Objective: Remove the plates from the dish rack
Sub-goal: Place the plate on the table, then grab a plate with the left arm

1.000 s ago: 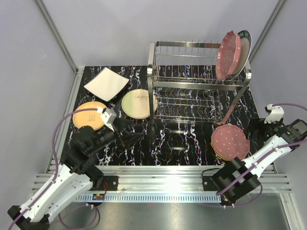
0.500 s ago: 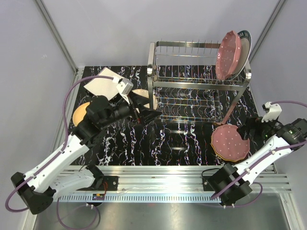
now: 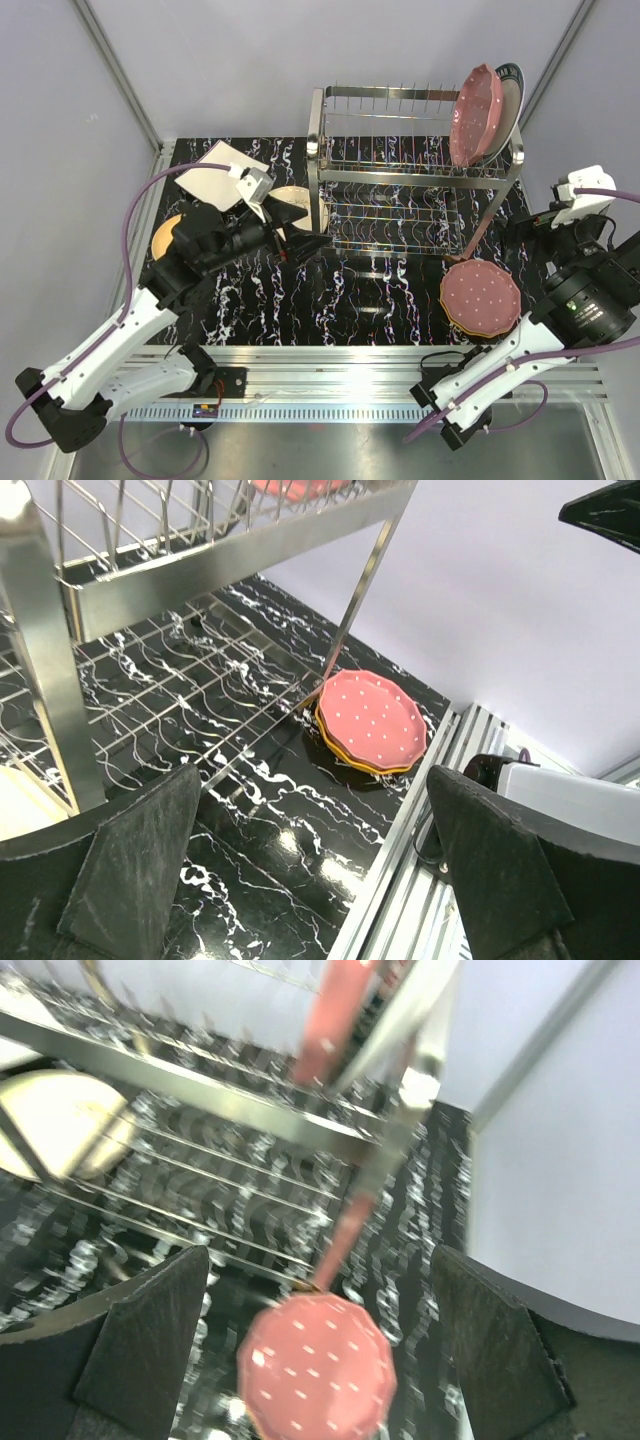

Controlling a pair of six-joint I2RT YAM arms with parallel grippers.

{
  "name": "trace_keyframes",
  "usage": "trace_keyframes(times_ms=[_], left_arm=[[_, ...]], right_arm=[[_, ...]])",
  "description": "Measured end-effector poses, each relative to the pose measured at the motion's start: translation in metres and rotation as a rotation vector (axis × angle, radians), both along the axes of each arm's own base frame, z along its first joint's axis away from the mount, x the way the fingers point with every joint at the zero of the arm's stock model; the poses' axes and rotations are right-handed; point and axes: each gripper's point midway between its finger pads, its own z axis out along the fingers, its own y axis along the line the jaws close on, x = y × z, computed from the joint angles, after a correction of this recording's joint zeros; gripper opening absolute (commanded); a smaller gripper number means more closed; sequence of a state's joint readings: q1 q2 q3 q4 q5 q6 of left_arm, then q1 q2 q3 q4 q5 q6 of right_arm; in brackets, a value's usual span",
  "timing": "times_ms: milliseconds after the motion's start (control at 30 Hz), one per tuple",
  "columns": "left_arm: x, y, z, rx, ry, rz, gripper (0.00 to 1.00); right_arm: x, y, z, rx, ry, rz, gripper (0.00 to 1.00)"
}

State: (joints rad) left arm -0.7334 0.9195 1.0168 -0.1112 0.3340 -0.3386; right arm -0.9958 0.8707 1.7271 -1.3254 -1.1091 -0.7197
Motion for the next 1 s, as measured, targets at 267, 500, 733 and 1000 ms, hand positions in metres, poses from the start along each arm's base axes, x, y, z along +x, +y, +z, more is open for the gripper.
trace_keyframes(times_ms=[267,500,733,1000], left_arm=[[-0.001,0.006,0.009,-0.016,-0.018,0.024,0.99],[0.027,-0.023,0.06,-0.049,-0.029,0.013,0.99],[0.05,-0.081,0.119,-0.113,-0.052,-0.061,0.99],[0.066,-0.125,0.136,-0.14,-0.041,-0.103,0.99]], right_arm=[[0.008,0.011,0.017,0.209,-0.019,0.05,1.0],[0.028,-0.015,0.015,0.386,0.031,0.024,1.0],[0.035,-0.032,0.011,0.445,0.036,-0.057,0.99],[0.046,-0.072,-0.047,0.507,0.112,-0.213,0.99]])
